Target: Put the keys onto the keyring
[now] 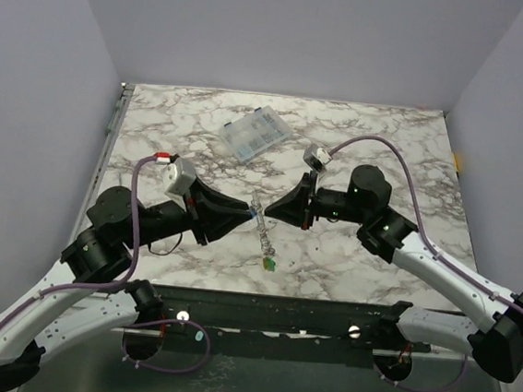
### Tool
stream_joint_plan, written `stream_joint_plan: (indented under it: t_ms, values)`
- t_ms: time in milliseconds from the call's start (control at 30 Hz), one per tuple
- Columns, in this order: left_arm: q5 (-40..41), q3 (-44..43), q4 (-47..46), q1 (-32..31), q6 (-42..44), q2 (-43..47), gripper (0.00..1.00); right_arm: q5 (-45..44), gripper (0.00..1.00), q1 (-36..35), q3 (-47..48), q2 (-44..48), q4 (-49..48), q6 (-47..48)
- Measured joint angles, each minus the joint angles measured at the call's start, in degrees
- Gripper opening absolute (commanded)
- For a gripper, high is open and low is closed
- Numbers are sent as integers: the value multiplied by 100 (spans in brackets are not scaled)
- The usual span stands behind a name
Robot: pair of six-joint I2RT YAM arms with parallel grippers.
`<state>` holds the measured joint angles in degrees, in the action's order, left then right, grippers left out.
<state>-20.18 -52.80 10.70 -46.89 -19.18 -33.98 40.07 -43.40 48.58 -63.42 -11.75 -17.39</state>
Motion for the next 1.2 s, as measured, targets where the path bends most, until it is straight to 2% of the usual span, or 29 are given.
stream_joint_plan:
  t_ms: [67,267,400,633,900,967,1100,1200]
  values:
    - [164,133,20,0,-92,-52,28,-205,1,2,188,-203,374,-90]
    - [791,911,-247,0,-682,-568,36,-282,1,120,396,-691,1088,-485]
    - [957,1405,-461,0,-1027,-905,37,-118,1,282,352,-903,1292,-765]
    - [957,2107,-1307,0,-1436,-713,38,173,1,448,214,-914,1294,-848]
    - [957,2837,-2111,0,-1534,-203,39,588,1,448,15,-890,1268,-221]
    - [957,2865,-2256,0,-1543,-190,45,608,1,448,9,-837,1270,-127]
    - [957,2900,-2465,0,-1534,-146,67,590,1,446,22,-756,1272,-72]
    - [1010,3058,-2677,-13,-1537,-74,73,435,1,448,105,-754,1322,-120]
